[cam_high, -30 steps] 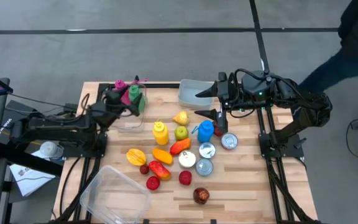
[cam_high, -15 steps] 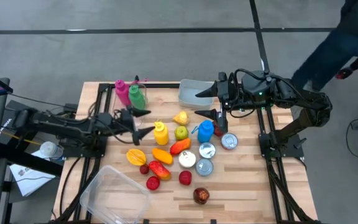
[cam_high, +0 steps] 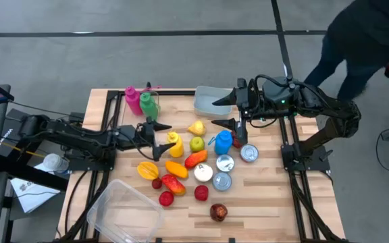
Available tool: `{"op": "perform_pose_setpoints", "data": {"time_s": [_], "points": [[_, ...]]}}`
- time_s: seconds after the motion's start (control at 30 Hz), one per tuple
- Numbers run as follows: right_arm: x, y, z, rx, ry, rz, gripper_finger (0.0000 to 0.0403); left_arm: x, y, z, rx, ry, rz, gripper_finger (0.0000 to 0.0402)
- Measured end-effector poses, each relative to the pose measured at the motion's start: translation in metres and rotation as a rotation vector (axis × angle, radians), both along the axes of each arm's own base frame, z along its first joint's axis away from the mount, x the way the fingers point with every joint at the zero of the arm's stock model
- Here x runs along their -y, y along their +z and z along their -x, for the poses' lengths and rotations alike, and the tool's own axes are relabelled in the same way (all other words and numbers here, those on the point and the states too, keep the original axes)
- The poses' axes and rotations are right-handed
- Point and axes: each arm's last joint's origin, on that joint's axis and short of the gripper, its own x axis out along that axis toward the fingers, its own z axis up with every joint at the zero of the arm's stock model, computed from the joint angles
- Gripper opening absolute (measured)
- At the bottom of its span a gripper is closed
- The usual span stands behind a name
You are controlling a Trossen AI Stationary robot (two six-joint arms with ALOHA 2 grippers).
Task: Pick & Place Food Item
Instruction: Put the yellow water bottle into the transparent bin
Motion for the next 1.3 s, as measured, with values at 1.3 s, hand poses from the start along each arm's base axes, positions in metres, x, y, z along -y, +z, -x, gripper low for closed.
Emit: {"op": "perform_pose_setpoints", "data": {"time_s": [1.3], "points": [[0.000,0.000,0.000,0.000,-0.003,-0.008,0.0265,-0.001,-0.017,-0.007,-0.094,0.033,0.013,0.0204]]}}
